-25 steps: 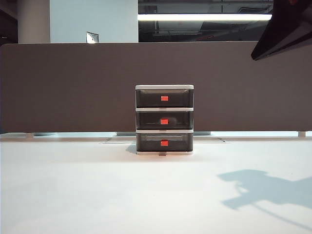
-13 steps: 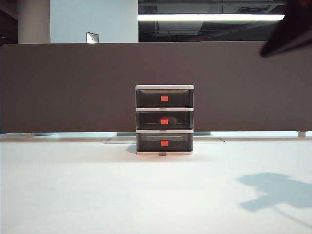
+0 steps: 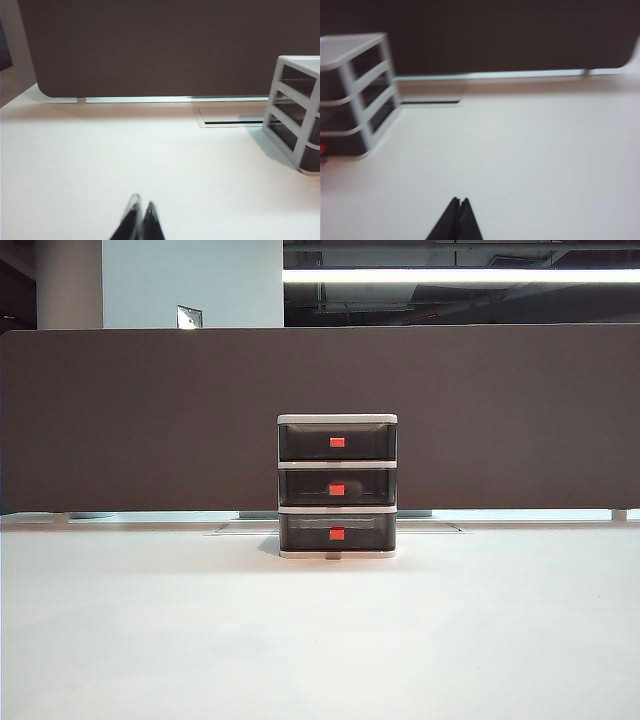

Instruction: Pick up the earphone case on the table, open the lid, insert the wireless earphone on the table into it, close the lid, put the earphone case into the second layer of the drawer, and finally close the drawer.

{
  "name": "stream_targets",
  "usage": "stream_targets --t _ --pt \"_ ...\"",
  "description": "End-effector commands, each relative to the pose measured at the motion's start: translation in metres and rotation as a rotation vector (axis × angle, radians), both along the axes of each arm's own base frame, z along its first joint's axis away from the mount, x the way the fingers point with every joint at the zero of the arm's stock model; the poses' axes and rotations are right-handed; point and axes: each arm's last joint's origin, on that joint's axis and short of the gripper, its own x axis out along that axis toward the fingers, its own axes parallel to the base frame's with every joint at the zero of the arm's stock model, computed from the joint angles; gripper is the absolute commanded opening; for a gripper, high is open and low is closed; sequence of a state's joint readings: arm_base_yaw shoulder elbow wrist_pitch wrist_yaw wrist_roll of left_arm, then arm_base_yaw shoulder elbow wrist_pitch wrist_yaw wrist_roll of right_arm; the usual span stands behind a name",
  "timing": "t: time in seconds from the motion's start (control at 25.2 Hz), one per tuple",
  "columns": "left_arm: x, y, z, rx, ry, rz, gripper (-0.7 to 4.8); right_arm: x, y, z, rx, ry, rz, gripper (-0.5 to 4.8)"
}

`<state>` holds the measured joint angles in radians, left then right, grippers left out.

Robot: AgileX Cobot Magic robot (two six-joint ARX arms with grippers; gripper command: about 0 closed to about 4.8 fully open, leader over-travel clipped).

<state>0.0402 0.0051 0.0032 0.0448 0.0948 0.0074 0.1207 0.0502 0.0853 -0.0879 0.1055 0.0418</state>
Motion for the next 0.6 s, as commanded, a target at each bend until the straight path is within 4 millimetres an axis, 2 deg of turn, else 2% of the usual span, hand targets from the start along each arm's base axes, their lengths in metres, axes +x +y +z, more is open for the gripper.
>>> stream_targets --t 0.04,0.28,0.6 --pt "0.000 0.000 0.001 0.004 -0.009 -0.001 -0.06 -0.001 -0.007 -0.003 0.003 -0.050 -0.079 -0.03" --pt "0.000 0.000 0.001 0.004 -0.009 -0.001 -0.06 0.002 -0.014 -0.016 0.002 -0.061 -0.131 -0.03" --pt "0.000 0.000 0.001 0.004 -0.009 -0.001 -0.06 0.002 -0.013 -0.013 0.003 -0.085 -0.099 -0.03"
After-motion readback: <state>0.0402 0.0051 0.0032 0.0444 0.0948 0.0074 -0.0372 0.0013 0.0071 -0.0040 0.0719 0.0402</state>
